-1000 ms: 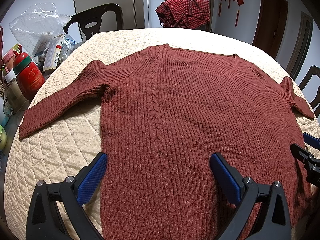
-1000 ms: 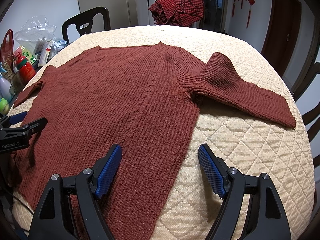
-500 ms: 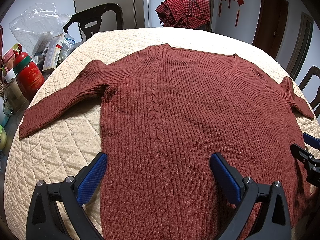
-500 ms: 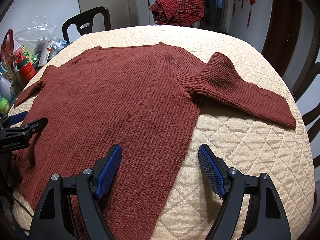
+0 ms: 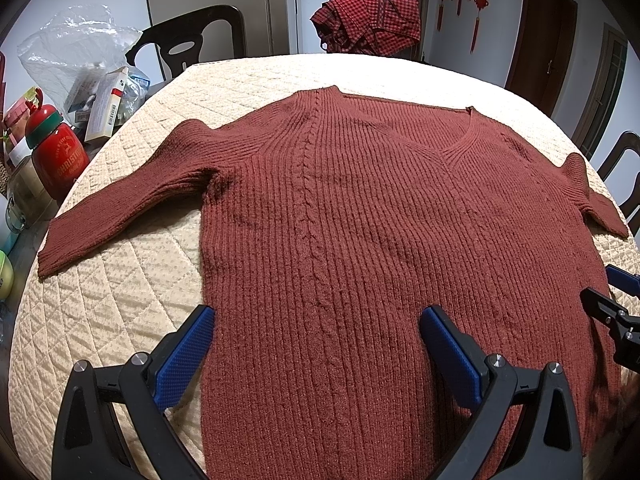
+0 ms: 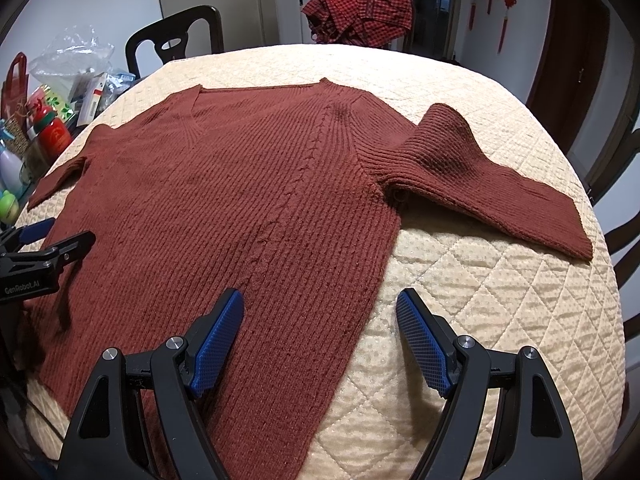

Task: Fold small clothes
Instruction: 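Move the left tool to the sweater sleeve and grasp its cuff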

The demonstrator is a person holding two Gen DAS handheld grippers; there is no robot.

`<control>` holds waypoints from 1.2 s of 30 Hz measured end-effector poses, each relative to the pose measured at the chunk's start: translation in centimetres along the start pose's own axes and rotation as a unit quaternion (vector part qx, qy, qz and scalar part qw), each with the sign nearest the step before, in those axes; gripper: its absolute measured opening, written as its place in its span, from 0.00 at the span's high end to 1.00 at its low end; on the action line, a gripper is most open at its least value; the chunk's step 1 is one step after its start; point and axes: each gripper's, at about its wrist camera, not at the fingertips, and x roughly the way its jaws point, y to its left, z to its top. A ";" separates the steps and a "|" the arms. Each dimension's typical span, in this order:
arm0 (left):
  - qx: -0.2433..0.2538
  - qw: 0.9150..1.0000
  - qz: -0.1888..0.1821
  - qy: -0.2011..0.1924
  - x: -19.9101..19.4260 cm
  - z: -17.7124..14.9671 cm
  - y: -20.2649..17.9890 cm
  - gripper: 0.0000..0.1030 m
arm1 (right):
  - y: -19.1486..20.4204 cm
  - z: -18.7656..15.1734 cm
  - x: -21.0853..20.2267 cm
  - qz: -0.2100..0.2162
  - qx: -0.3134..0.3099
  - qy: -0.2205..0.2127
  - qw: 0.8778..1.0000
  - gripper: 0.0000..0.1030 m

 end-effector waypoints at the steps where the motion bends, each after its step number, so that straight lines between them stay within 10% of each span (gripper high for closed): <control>1: 0.000 1.000 0.000 -0.001 0.0 0.0 0.0 0.00 | 0.0 0.0 0.0 -0.001 -0.001 0.000 1.000 0.23; 36: -0.063 0.996 0.042 -0.040 -1.1 2.0 5.9 0.04 | 3.1 3.3 -0.5 0.034 -0.035 -0.033 0.998 0.26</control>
